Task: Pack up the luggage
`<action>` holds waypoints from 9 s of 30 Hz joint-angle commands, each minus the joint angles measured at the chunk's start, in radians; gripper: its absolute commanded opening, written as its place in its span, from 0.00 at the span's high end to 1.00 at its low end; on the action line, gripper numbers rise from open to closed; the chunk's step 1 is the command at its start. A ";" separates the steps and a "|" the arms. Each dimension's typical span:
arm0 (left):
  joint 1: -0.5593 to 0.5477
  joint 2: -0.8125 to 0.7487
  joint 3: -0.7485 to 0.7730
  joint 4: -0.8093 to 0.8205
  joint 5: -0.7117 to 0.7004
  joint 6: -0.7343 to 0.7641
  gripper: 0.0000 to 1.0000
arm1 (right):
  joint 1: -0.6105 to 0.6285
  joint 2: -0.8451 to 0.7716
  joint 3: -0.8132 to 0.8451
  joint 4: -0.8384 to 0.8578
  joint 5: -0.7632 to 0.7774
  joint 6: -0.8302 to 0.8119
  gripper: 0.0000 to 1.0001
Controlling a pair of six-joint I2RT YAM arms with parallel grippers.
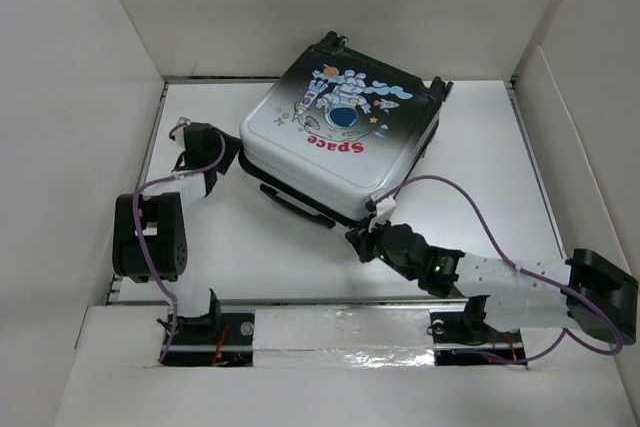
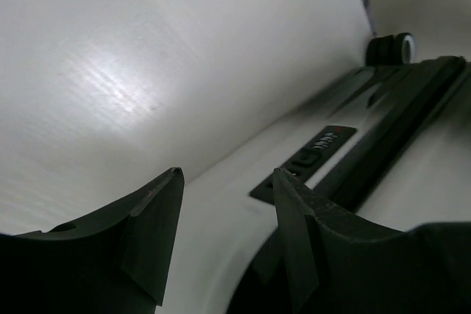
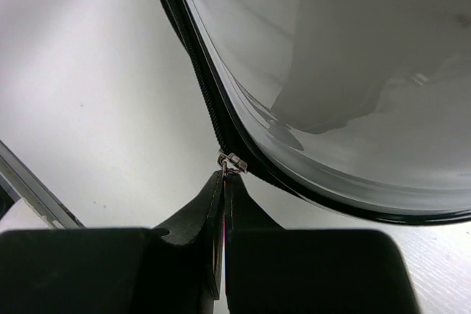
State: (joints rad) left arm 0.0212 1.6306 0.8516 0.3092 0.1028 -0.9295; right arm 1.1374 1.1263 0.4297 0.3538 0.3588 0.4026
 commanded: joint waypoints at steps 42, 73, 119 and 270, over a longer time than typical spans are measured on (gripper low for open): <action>-0.299 -1.014 -0.638 -0.179 -0.153 0.041 0.43 | -0.362 -0.187 0.095 -0.237 -0.463 -0.199 1.00; -0.359 -1.111 -0.591 -0.192 0.060 0.127 0.55 | -0.389 -0.162 0.141 -0.431 -0.405 -0.186 1.00; -0.437 -0.750 -0.479 -0.045 -0.288 0.208 1.00 | -0.597 -0.511 0.027 -0.600 -0.340 -0.110 1.00; -0.893 -0.199 -0.190 0.326 -0.109 0.250 1.00 | -0.614 -0.807 -0.008 -0.707 -0.168 -0.033 0.42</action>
State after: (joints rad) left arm -0.8921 1.4799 0.6930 0.6296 -0.0109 -0.7017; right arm 0.5549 0.2848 0.4248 -0.4534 0.1291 0.3943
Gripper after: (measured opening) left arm 0.003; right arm 0.570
